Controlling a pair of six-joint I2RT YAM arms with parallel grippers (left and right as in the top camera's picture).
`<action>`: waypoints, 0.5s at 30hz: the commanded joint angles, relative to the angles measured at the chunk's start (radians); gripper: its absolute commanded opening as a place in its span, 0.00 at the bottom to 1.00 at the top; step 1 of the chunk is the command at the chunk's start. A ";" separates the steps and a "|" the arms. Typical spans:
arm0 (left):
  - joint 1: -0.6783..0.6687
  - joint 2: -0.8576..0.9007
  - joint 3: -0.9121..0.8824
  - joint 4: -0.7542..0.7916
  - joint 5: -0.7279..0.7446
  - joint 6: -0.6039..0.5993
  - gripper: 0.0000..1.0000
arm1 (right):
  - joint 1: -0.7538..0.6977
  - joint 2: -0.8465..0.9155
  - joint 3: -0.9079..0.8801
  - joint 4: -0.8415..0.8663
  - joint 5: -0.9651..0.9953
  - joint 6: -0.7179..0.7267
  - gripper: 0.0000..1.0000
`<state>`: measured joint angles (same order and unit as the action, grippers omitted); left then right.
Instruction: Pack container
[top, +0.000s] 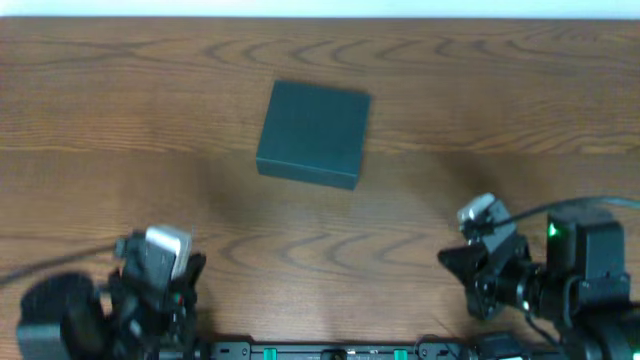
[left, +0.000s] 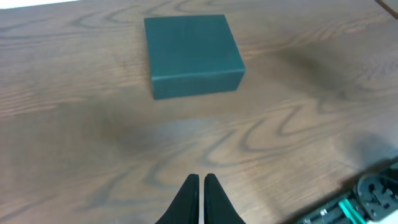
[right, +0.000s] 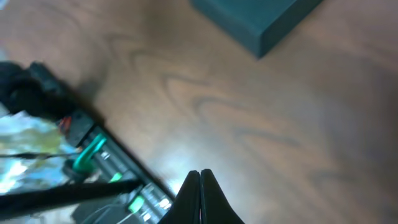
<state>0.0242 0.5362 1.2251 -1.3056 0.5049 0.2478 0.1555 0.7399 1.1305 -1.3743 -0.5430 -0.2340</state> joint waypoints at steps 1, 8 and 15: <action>-0.013 -0.053 -0.015 -0.037 -0.018 -0.025 0.06 | -0.005 -0.081 -0.055 -0.010 -0.068 0.038 0.02; -0.013 -0.074 -0.015 -0.106 -0.017 -0.079 0.34 | -0.005 -0.191 -0.126 -0.015 -0.068 0.132 0.87; -0.013 -0.074 -0.015 -0.114 -0.018 -0.151 0.95 | -0.005 -0.191 -0.192 -0.040 -0.066 0.423 0.99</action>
<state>0.0166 0.4644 1.2179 -1.4158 0.4900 0.1253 0.1555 0.5507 0.9516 -1.4166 -0.5953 0.0437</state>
